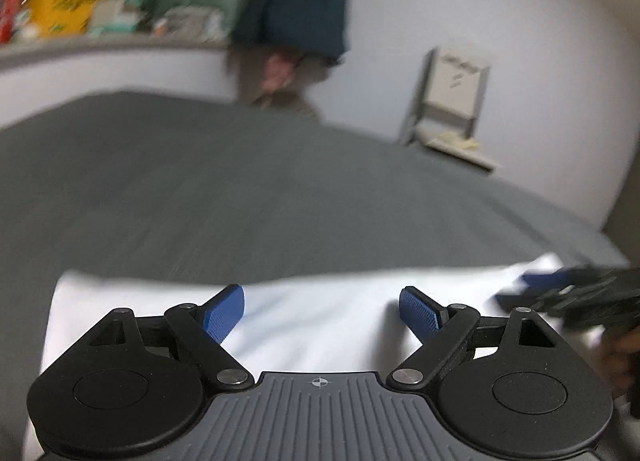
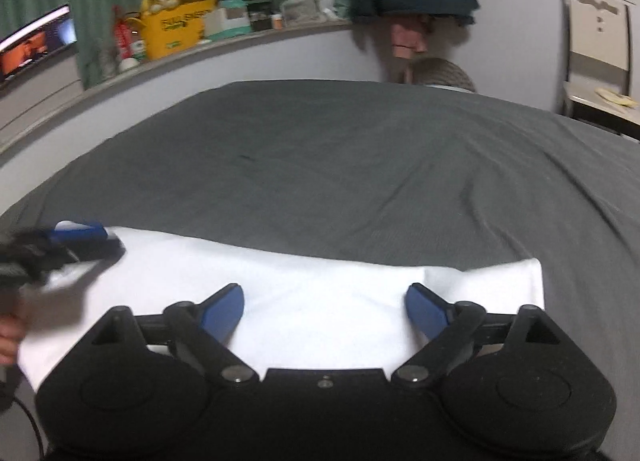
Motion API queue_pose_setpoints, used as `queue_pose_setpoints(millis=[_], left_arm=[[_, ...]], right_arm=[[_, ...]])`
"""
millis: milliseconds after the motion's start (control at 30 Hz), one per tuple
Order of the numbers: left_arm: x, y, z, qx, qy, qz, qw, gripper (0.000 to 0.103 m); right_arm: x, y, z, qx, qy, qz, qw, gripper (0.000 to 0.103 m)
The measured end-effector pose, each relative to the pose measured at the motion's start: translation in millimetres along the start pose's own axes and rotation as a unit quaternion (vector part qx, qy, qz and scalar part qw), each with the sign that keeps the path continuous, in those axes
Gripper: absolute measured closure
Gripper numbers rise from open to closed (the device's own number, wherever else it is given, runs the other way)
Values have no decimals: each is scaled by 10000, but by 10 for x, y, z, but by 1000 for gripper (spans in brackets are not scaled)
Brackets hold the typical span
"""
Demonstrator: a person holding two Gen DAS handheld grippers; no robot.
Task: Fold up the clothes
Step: 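Open both grippers and smooth the folded shirt flat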
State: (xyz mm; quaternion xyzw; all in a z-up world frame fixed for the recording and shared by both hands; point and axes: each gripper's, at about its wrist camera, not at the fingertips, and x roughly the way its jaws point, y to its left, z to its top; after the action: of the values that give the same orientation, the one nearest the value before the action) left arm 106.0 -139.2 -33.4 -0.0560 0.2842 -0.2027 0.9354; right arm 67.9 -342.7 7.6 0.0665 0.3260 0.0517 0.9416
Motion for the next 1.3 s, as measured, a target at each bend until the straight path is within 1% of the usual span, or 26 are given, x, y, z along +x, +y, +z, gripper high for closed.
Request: queue_pose_setpoints(millis=[67, 100, 167, 200, 267, 333, 367, 400, 467, 533, 567, 600, 633, 667, 733, 767, 800, 833, 900, 967, 1067, 1167, 1233, 1300], left_arm=[[-16, 113, -80, -244, -185, -181, 9994, 16], [-26, 146, -93, -343, -187, -192, 9991, 16], [-8, 166, -98, -345, -192, -186, 9990, 16], [4, 154, -91, -300, -174, -155, 9993, 16], [0, 94, -73, -175, -124, -28, 9998, 16], [-28, -16, -28, -66, -187, 210, 9996, 16], [-55, -84, 1, -68, -284, 194, 9994, 16], [-82, -151, 30, -69, -381, 178, 9991, 16], [-97, -310, 79, -55, -478, 77, 9988, 16], [-39, -483, 114, 33, -463, -34, 9989, 16], [28, -576, 130, 139, -455, -27, 9989, 16], [39, -643, 145, 240, -430, 24, 9988, 16], [118, -709, 169, 343, -352, 173, 9986, 16], [193, -768, 195, 444, -262, 333, 9981, 16], [318, -792, 233, 561, 74, 784, 9953, 16], [356, -771, 220, 486, 244, 848, 9949, 16], [389, -751, 211, 411, 393, 906, 9943, 13], [392, -738, 224, 336, 400, 921, 9944, 7], [394, -719, 250, 207, 412, 960, 9943, 7], [321, -784, 280, 348, 376, 1124, 9923, 7], [115, -872, 280, 612, 113, 1584, 9854, 7], [50, -935, 191, 777, 220, 1803, 9803, 7], [89, -972, 120, 920, 305, 1863, 9777, 6], [36, -1022, 147, 904, 265, 1915, 9770, 6]], right_arm=[[45, 19, 31, 56, -6, 89, 9999, 3], [68, 50, 45, 5, 1, 92, 10000, 2], [65, 104, 47, -150, 40, 5, 9999, 1], [33, 126, 58, -183, -25, -24, 9998, 1], [-91, 154, 98, -161, -328, -32, 9993, 1], [-205, 142, 121, -165, -796, -153, 9966, 0], [-245, 120, 121, -171, -986, -260, 9946, 0], [-246, 89, 117, -146, -1009, -399, 9940, 0], [-202, 24, 117, -36, -865, -682, 9939, 0], [-109, -65, 98, 155, -512, -846, 9950, 0], [-58, -96, 82, 220, -334, -903, 9951, 0], [-12, -119, 67, 268, -178, -958, 9949, 0], [11, -146, 53, 324, -96, -960, 9948, 0], [2, -173, 51, 382, -102, -916, 9950, 0], [-32, -208, 68, 459, -122, -900, 9948, 0], [-55, -217, 73, 485, -142, -911, 9946, 0], [-70, -231, 75, 516, -157, -910, 9944, 0], [-76, -248, 76, 553, -166, -898, 9943, 0], [-80, -274, 76, 609, -152, -873, 9942, 0], [-78, -293, 79, 621, -151, -861, 9942, 0], [-79, -343, 100, 681, -184, -848, 9939, 0], [-95, -377, 105, 748, -191, -858, 9933, 0], [-102, -387, 103, 732, -185, -864, 9934, 0], [-112, -395, 104, 724, -176, -876, 9934, 0]])
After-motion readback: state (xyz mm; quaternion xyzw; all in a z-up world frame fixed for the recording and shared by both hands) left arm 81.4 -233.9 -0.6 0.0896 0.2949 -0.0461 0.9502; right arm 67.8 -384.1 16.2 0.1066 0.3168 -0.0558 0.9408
